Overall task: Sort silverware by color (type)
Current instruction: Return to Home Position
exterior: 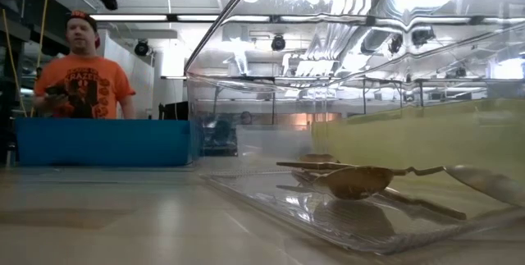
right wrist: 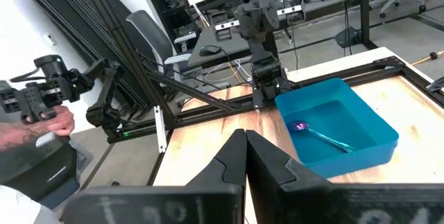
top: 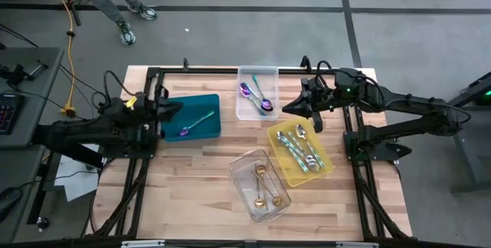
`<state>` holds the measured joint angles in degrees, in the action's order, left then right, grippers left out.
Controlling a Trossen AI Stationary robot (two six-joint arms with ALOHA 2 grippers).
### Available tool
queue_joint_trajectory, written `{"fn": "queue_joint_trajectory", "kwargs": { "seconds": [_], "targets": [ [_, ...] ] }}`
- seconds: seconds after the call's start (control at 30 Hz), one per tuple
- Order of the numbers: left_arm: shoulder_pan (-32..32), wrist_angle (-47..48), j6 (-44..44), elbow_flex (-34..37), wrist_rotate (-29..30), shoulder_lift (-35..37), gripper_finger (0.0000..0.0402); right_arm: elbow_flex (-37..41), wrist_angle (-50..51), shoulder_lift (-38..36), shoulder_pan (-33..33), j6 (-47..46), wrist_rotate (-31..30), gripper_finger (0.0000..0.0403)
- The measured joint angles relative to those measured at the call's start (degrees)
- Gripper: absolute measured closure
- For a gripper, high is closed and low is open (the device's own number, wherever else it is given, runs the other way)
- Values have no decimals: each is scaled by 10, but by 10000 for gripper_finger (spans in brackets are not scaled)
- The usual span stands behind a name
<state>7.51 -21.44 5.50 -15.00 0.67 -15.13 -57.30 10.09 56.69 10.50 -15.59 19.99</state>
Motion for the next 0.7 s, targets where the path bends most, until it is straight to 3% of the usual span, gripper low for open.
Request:
{"fn": "queue_joint_trajectory", "kwargs": {
  "seconds": [0.4, 0.7],
  "targets": [
    [1, -26, 40, 95, 0, 124, 401, 0, 0, 0, 0, -26, 0, 403],
    [0, -62, 93, 143, 1, 147, 401, 0, 0, -1, 0, -28, -1, 403]
  ]
}}
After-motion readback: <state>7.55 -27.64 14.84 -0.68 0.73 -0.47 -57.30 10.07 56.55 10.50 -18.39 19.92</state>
